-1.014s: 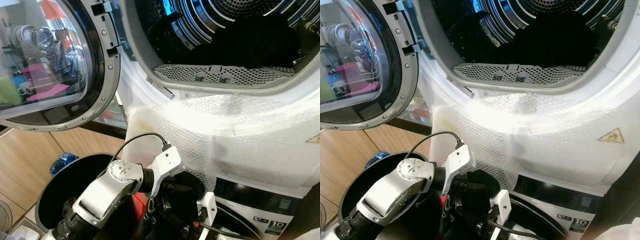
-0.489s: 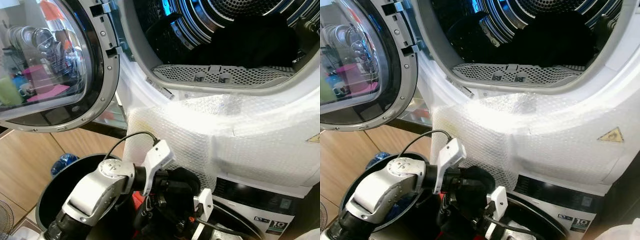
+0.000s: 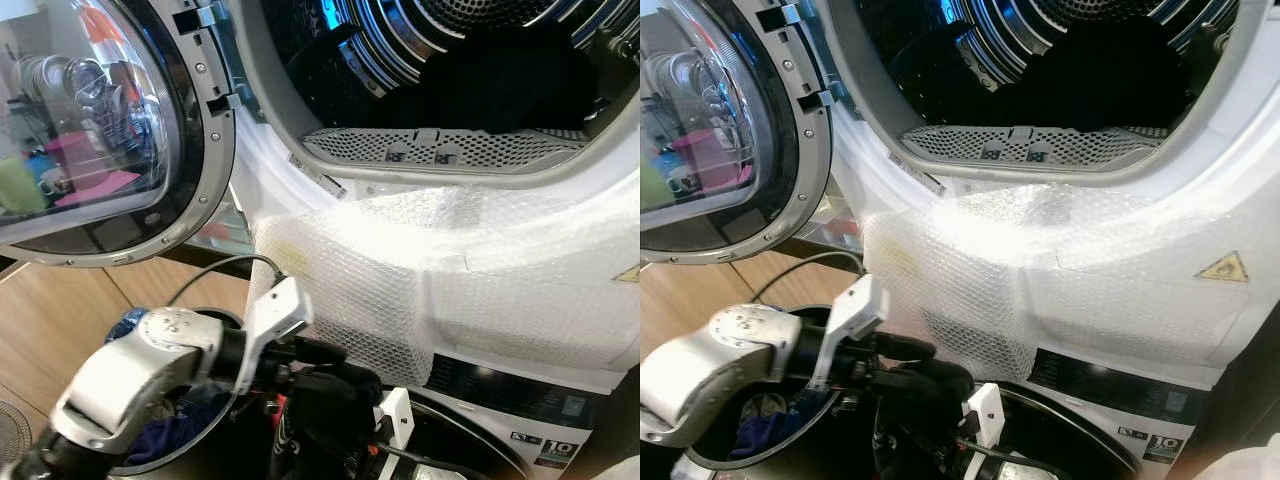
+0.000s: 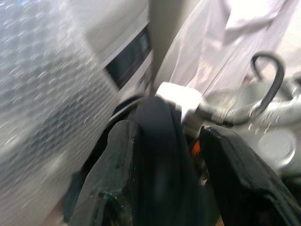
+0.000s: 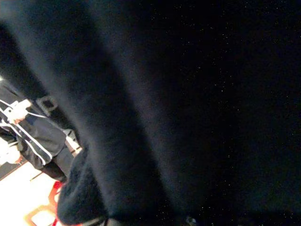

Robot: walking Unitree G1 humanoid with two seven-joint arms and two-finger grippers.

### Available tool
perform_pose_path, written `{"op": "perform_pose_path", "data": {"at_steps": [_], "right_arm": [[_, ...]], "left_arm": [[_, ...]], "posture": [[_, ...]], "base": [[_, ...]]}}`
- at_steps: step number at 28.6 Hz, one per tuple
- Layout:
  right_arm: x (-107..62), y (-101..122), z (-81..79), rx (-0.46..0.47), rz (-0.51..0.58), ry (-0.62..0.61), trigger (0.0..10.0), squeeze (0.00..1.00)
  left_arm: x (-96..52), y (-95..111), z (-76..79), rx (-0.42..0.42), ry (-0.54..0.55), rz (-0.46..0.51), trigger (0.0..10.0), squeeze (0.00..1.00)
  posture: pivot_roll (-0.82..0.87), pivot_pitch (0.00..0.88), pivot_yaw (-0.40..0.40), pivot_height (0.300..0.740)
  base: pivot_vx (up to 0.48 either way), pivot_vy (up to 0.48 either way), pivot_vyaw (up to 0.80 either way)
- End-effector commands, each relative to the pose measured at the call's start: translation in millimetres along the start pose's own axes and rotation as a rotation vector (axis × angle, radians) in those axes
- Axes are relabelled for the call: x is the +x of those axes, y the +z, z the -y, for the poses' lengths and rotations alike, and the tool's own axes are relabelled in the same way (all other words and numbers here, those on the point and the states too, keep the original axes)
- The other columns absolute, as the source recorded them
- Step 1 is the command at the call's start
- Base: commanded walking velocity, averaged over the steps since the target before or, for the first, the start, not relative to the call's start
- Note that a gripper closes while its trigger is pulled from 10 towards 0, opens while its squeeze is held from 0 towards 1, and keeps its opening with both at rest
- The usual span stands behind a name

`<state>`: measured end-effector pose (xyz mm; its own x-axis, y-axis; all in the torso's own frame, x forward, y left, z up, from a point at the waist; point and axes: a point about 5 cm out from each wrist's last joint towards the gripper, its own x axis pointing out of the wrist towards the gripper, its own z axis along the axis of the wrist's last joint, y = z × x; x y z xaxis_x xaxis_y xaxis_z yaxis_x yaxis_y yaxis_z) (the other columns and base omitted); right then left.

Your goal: Clothes washing

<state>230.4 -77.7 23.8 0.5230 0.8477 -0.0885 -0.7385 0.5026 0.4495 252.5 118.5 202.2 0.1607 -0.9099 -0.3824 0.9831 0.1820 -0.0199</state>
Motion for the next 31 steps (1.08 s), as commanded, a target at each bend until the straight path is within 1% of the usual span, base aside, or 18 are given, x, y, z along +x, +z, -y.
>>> {"op": "perform_pose_path", "data": {"at_steps": [1,6,7,10,11,13,14,15,16,17,19,21,23,24,28,29,30,31], "right_arm": [[7.5,0,-5.0,0.0,0.009,0.028,0.0,0.0],[8.7,-1,-4.6,0.01,0.013,0.029,0.0,0.0],[9.5,-1,-4.6,0.011,0.012,0.03,0.0,0.0],[9.5,-2,-5.3,0.013,0.013,0.034,0.0,0.0],[9.6,-3,-5.8,0.013,0.013,0.036,0.0,0.0],[8.8,-4,-6.2,0.013,0.012,0.038,0.0,0.0],[6.8,-5,-6.7,0.011,0.011,0.042,0.0,0.0],[5.8,-5,-6.9,0.01,0.01,0.045,0.0,0.0],[5.8,-5,-6.9,0.01,0.01,0.045,0.0,0.0],[4.8,-6,-7.3,0.009,0.009,0.05,0.0,0.0],[2.4,-6,-8.6,0.0,-0.003,0.065,0.0,0.0],[0.9,-5,-10.7,-0.014,-0.009,0.082,0.0,0.0],[1.0,-1,-13.5,-0.031,0.0,0.1,0.0,0.0],[1.0,-1,-13.5,-0.031,0.0,0.1,0.0,0.0],[2.9,16,-21.7,-0.081,0.037,0.145,0.0,0.0],[2.9,16,-21.7,-0.081,0.037,0.145,0.0,0.0],[3.9,23,-28.0,-0.101,0.055,0.18,0.0,0.0],[4.1,26,-30.8,-0.109,0.063,0.196,0.0,0.0]], "left_arm": [[-19.0,4,-4.0,0.048,0.065,-0.038,10.0,1.0],[-34.1,8,-9.1,0.073,0.13,-0.053,10.0,1.0],[-43.3,11,-14.7,0.078,0.195,-0.045,10.0,1.0],[-58.6,13,-27.8,0.076,0.36,-0.004,10.0,1.0],[-68.2,10,-33.4,0.083,0.458,0.001,10.0,1.0],[-75.8,-2,-38.5,0.056,0.578,-0.003,10.0,1.0],[-81.6,-16,-42.0,0.044,0.694,-0.006,10.0,0.0],[-84.1,-21,-43.4,0.044,0.746,-0.003,10.0,0.0],[-84.1,-21,-43.4,0.044,0.746,-0.003,10.0,0.0],[-89.1,-30,-47.6,0.035,0.837,-0.016,10.0,0.0],[-104.3,-60,-56.7,-0.025,1.066,-0.081,10.0,0.0],[-114.4,-84,-58.3,-0.064,1.205,-0.148,10.0,0.0],[-115.8,-103,-54.5,-0.103,1.249,-0.176,10.0,0.0],[-115.8,-103,-54.5,-0.103,1.249,-0.176,10.0,0.0],[-115.4,-134,-48.8,-0.162,1.313,-0.211,10.0,0.0],[-115.4,-134,-48.8,-0.162,1.313,-0.211,10.0,0.0],[-115.7,-147,-47.4,-0.197,1.348,-0.224,10.0,0.0],[-115.6,-152,-46.6,-0.204,1.361,-0.239,10.0,0.0]], "posture": [[0.01,0.0,0.225,0.74],[0.02,0.0,0.225,0.74],[0.02,0.0,0.226,0.74],[0.02,0.0,0.23,0.74],[0.01,0.0,0.233,0.74],[0.01,0.0,0.235,0.74],[0.01,0.0,0.233,0.74],[0.02,0.0,0.231,0.74],[0.02,0.0,0.231,0.74],[0.01,0.0,0.23,0.74],[0.02,0.0,0.221,0.74],[0.02,0.0,0.218,0.74],[0.01,0.0,0.214,0.74],[0.01,0.0,0.214,0.74],[0.01,0.0,0.207,0.74],[0.01,0.0,0.207,0.74],[0.0,0.0,0.205,0.74],[0.0,0.0,0.205,0.74]], "base": [[0.0,0.0,0.0],[0.0,0.0,0.0],[0.0,0.0,0.0],[0.0,0.0,0.0],[0.0,0.0,0.0],[0.0,0.0,0.0],[0.0,0.0,0.0],[0.0,0.0,0.0],[0.0,0.0,0.0],[0.0,0.0,0.0],[0.0,0.0,0.0],[0.0,0.0,0.0],[0.0,0.0,0.0],[0.0,0.0,0.0],[0.0,0.0,0.0],[0.0,0.0,0.0],[0.0,0.0,0.0],[0.0,0.0,0.0]]}}
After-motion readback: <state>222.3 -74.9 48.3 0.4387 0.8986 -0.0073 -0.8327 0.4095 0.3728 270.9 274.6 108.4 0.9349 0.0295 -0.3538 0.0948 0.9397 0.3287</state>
